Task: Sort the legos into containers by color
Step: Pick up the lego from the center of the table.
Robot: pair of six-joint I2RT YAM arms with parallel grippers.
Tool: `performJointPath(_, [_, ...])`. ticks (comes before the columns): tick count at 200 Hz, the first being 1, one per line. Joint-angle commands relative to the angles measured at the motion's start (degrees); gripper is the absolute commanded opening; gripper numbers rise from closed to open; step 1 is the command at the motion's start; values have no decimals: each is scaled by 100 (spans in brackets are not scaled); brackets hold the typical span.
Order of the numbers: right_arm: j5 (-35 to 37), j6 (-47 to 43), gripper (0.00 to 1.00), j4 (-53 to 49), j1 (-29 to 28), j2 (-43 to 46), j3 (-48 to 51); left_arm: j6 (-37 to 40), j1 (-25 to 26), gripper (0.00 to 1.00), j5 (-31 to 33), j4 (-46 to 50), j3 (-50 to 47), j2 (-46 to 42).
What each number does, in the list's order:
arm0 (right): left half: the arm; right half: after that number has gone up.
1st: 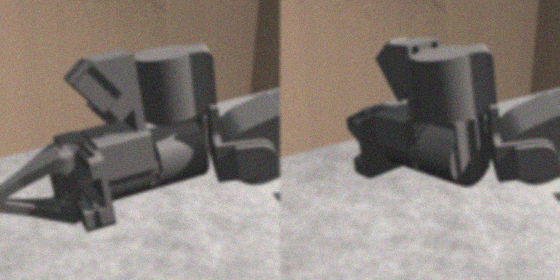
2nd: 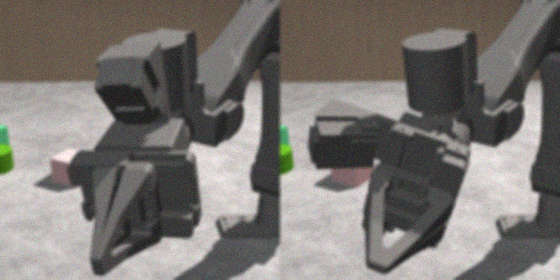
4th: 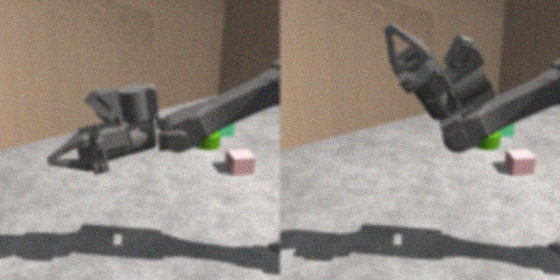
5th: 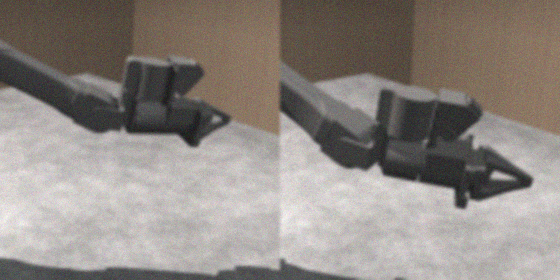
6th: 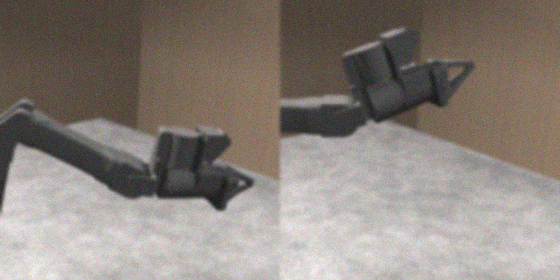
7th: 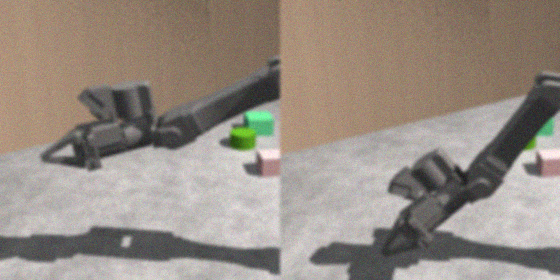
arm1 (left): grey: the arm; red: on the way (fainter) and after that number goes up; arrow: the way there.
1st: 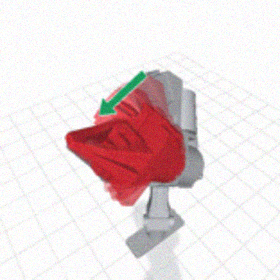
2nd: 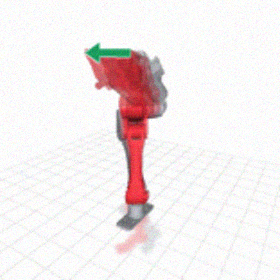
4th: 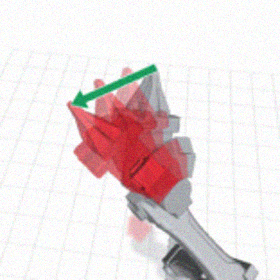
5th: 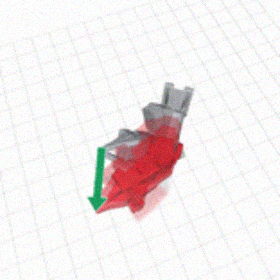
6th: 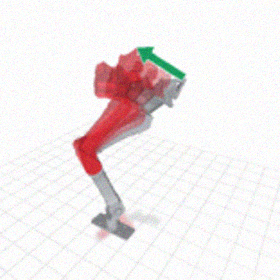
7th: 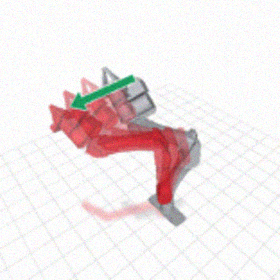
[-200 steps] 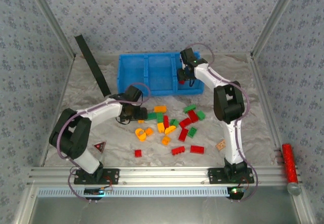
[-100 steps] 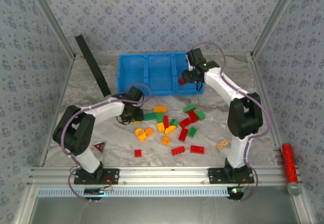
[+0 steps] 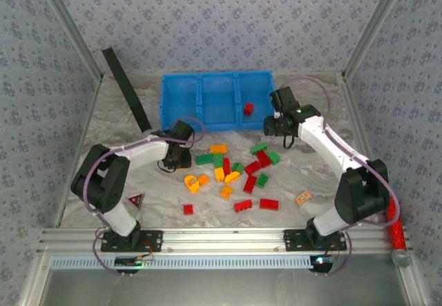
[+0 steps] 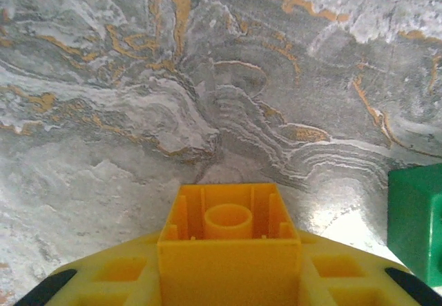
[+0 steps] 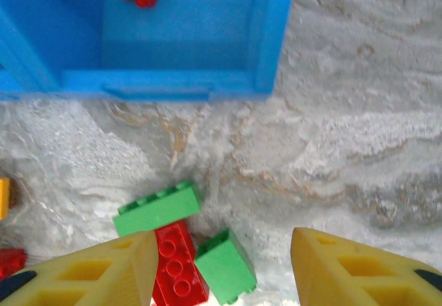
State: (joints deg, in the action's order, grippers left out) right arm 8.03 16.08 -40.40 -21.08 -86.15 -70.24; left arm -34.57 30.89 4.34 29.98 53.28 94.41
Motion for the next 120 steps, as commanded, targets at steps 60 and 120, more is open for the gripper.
performJointPath(60, [-702,532,56,188,194,-42,361,425,-255,29,121,250,160,-339])
performJointPath(120, [-1086,2293,59,431,159,-544,597,934,-286,27,307,858,1219,-713])
